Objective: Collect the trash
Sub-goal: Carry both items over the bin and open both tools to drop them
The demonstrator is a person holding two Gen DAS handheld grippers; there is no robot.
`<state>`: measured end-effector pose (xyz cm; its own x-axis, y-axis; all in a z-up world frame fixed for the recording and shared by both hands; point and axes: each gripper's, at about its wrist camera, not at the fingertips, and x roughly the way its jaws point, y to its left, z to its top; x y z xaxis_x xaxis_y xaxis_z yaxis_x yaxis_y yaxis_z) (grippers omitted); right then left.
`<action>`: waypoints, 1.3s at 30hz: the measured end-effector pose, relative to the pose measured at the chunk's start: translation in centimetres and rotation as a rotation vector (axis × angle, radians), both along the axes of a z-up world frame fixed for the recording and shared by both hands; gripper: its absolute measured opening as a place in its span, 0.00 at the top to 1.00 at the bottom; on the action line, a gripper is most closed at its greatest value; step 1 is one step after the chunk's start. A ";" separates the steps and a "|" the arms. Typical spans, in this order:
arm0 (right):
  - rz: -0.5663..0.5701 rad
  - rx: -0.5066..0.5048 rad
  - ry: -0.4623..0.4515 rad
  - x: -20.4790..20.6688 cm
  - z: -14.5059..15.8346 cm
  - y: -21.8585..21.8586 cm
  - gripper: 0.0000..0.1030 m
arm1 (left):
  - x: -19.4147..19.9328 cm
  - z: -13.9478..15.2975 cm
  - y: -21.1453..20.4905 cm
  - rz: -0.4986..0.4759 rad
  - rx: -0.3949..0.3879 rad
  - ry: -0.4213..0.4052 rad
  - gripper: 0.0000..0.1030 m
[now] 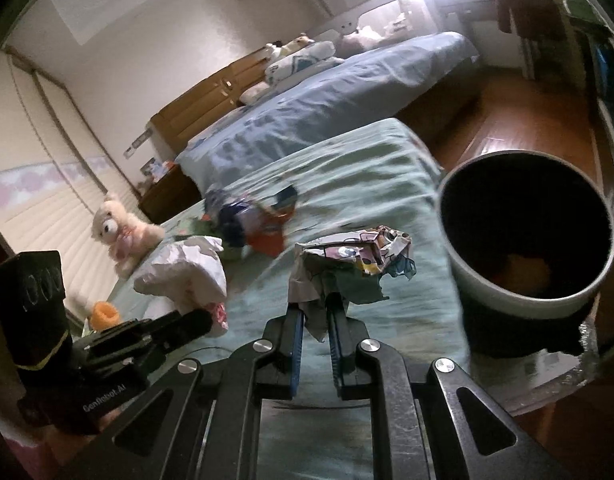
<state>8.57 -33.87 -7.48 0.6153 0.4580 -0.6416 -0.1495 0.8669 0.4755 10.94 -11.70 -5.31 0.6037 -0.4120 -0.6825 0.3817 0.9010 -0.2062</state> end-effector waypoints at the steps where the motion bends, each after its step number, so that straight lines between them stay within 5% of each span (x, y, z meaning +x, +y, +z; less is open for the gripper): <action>1: -0.009 -0.001 0.001 0.0 0.0 -0.5 0.89 | 0.3 0.0 -0.4 -0.007 0.000 0.003 0.86; 39: -0.213 -0.025 0.057 4.9 -2.5 -12.6 0.89 | 11.1 -2.1 -14.3 -0.181 0.066 0.047 0.86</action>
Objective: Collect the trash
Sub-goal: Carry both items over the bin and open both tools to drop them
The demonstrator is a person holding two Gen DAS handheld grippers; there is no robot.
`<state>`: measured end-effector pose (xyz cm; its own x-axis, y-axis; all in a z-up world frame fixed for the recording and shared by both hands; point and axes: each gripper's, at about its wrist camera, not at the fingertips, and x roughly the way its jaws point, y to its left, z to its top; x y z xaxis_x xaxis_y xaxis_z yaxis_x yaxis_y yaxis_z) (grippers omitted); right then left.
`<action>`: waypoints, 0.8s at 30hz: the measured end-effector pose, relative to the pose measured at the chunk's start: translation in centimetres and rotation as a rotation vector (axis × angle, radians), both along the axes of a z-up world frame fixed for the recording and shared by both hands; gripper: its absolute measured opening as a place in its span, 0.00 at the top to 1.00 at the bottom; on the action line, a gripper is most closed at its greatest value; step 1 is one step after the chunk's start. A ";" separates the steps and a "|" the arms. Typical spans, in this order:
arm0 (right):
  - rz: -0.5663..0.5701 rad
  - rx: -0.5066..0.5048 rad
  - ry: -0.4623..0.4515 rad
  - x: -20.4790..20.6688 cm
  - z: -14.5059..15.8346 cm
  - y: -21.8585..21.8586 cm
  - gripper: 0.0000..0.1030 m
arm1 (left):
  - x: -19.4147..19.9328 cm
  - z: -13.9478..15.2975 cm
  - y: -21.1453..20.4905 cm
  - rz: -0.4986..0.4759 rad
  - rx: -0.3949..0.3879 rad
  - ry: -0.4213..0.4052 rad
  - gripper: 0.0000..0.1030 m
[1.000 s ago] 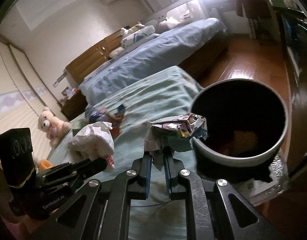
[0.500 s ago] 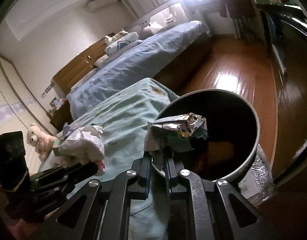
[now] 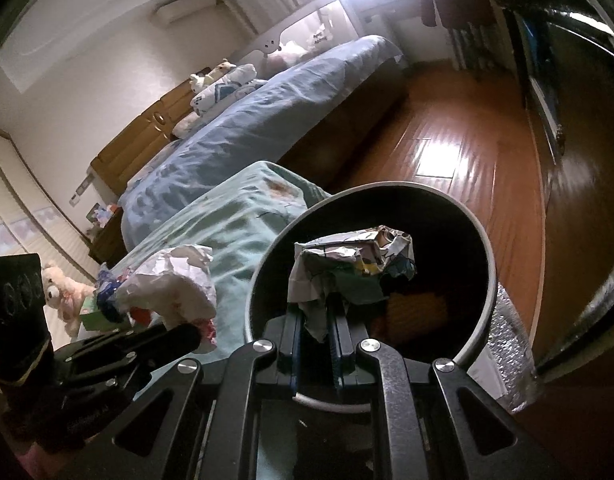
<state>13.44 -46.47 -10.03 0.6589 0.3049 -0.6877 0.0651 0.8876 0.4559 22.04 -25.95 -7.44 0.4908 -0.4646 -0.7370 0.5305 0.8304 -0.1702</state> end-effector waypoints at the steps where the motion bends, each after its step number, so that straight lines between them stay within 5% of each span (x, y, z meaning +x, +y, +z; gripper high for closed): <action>1: -0.003 -0.001 0.002 0.1 -0.1 -0.2 0.89 | 0.2 -0.1 -0.2 -0.002 0.002 0.001 0.86; 24: -0.039 0.011 0.046 2.7 -1.8 -2.4 0.85 | 3.9 -1.9 -4.5 -0.023 0.050 0.028 0.83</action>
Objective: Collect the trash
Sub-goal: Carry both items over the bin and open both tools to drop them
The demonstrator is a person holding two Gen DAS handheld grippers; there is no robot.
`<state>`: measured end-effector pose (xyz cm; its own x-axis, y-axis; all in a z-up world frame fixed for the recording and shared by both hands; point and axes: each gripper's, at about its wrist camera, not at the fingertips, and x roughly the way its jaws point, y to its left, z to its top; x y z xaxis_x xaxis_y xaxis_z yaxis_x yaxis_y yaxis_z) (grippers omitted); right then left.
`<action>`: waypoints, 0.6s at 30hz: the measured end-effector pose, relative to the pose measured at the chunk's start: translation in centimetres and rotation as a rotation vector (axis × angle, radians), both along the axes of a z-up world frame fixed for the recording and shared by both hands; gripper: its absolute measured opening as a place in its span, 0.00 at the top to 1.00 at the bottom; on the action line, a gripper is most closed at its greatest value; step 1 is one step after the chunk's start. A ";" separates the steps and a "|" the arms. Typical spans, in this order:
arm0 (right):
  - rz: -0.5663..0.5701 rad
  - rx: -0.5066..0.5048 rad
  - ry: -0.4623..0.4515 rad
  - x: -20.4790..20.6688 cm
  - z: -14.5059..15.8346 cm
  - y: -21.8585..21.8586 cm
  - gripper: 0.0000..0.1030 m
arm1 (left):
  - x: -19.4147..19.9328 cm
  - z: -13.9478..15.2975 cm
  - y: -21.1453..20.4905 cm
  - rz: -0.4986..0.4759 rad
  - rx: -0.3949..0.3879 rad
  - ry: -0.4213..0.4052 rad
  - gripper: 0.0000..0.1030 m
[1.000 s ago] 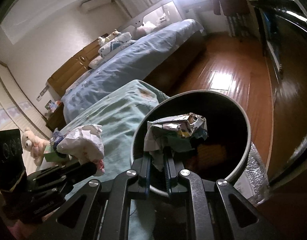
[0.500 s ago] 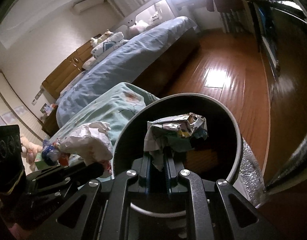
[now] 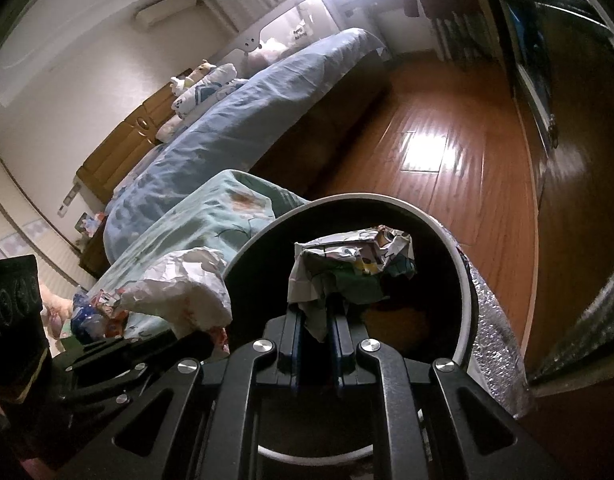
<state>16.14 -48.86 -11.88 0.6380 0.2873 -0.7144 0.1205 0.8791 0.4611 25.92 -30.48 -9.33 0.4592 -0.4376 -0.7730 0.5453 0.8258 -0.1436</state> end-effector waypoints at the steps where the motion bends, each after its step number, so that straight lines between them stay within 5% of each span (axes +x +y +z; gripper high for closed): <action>1: -0.001 0.000 0.005 0.1 -0.1 0.0 0.84 | 0.1 0.0 0.0 0.003 0.000 -0.001 0.82; 3: -0.007 -0.004 0.017 0.2 -0.2 0.0 0.79 | 0.0 0.1 0.1 0.005 -0.003 0.003 0.80; 6: -0.026 0.001 0.020 0.0 -0.2 -0.2 0.61 | 0.0 0.2 0.7 0.019 -0.009 0.006 0.65; 8: -0.032 0.004 0.017 -0.3 0.0 -0.1 0.58 | -0.3 0.5 1.4 0.035 -0.016 -0.003 0.53; 13: -0.034 0.013 -0.011 -1.4 1.0 0.9 0.37 | -2.2 1.2 4.1 0.066 -0.033 -0.022 0.48; 18: 0.002 0.011 -0.047 -2.5 2.2 3.2 0.32 | -4.7 1.8 7.5 0.115 -0.051 -0.040 0.46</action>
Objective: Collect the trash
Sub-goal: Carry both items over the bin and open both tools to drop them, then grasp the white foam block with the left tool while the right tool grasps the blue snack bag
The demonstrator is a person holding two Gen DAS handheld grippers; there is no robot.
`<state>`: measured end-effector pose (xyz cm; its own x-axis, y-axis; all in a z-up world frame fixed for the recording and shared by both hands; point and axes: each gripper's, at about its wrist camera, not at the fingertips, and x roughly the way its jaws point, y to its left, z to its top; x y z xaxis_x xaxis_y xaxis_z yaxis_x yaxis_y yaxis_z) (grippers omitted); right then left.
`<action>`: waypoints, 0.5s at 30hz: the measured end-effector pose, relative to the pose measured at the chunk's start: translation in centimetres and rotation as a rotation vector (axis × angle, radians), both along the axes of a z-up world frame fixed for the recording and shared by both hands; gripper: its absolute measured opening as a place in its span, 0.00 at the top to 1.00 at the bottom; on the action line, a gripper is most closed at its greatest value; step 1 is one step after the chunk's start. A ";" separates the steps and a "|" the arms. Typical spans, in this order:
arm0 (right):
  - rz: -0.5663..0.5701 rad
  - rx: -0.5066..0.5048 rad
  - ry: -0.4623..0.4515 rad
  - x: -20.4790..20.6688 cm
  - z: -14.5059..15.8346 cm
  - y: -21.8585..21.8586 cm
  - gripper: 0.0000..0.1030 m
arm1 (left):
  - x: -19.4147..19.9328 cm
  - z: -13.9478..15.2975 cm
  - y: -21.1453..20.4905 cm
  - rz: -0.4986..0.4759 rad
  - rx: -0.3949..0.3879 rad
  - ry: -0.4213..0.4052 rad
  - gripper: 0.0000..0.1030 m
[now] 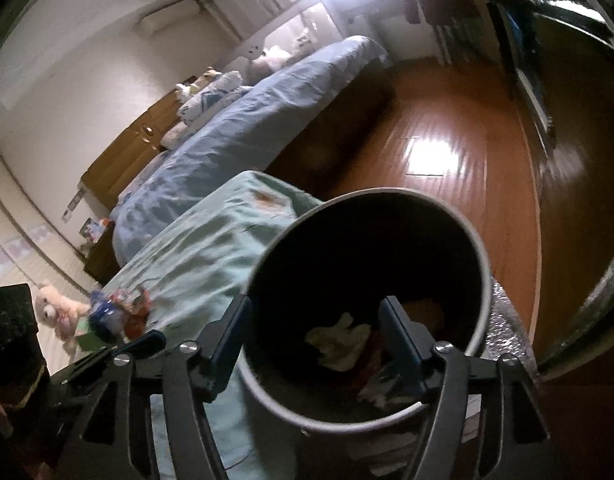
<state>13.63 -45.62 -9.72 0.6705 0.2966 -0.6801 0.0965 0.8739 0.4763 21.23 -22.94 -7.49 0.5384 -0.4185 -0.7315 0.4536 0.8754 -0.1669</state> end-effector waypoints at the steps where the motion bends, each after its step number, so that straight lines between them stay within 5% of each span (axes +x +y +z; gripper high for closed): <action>1: 0.011 0.004 -0.005 -0.2 0.2 0.7 0.32 | -0.6 0.0 0.9 0.015 -0.007 0.002 0.46; 15: 0.183 0.014 -0.039 -1.8 1.4 9.8 0.31 | -8.2 1.1 9.7 0.170 -0.025 -0.036 0.46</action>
<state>11.85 -35.81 -8.30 0.6301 0.4248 -0.6500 -0.0817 0.8687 0.4886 13.02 -13.23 -6.40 0.6287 -0.3369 -0.7009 0.3056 0.9358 -0.1756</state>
